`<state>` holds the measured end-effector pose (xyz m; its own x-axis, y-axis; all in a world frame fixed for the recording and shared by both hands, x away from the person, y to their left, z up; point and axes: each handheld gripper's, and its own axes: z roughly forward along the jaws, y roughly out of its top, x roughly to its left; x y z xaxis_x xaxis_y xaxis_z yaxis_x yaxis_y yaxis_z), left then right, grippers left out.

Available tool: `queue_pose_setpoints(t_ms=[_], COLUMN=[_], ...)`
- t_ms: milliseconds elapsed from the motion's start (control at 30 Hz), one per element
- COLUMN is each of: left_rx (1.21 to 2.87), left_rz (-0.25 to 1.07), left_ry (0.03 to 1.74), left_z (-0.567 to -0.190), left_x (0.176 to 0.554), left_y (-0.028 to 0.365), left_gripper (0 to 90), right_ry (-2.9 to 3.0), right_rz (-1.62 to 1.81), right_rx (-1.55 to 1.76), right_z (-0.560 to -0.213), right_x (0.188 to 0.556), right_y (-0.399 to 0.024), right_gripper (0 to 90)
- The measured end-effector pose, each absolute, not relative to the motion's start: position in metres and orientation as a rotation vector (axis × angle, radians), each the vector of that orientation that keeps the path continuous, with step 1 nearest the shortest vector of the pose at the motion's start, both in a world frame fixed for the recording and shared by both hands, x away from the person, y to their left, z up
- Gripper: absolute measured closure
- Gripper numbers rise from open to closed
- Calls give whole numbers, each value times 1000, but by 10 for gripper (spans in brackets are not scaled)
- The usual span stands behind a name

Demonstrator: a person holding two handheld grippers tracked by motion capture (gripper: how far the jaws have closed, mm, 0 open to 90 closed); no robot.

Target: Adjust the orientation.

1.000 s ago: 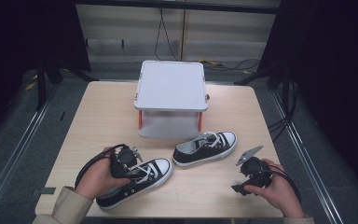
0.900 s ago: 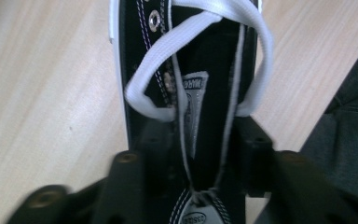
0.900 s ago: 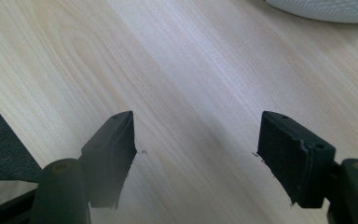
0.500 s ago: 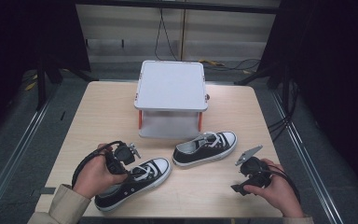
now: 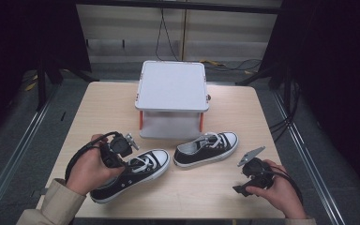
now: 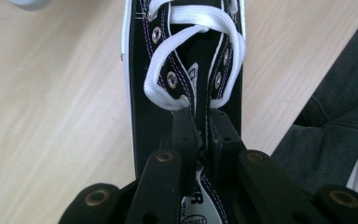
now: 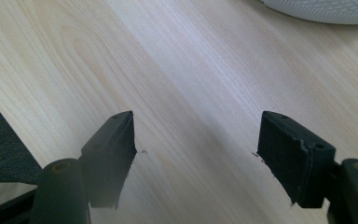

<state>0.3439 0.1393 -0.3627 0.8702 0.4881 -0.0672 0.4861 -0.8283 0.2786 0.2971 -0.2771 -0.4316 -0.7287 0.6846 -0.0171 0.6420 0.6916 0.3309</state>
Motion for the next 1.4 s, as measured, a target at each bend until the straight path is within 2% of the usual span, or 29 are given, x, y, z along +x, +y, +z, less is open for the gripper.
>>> queue_pose_setpoints(t_ms=[400, 900, 1400], left_rx=[2800, 2854, 2796], left_rz=[-27, -19, 29], left_ry=[831, 856, 916], left_z=[-344, -325, -259], left_x=[358, 371, 381], left_y=[147, 142, 155], left_gripper=[834, 833, 833], right_ry=[2760, 2760, 2754], right_rz=[465, 464, 478], right_rx=[1088, 1086, 1087], right_z=[-431, -431, -430], right_x=[298, 298, 297], right_y=[-277, -278, -280], right_gripper=[271, 271, 271])
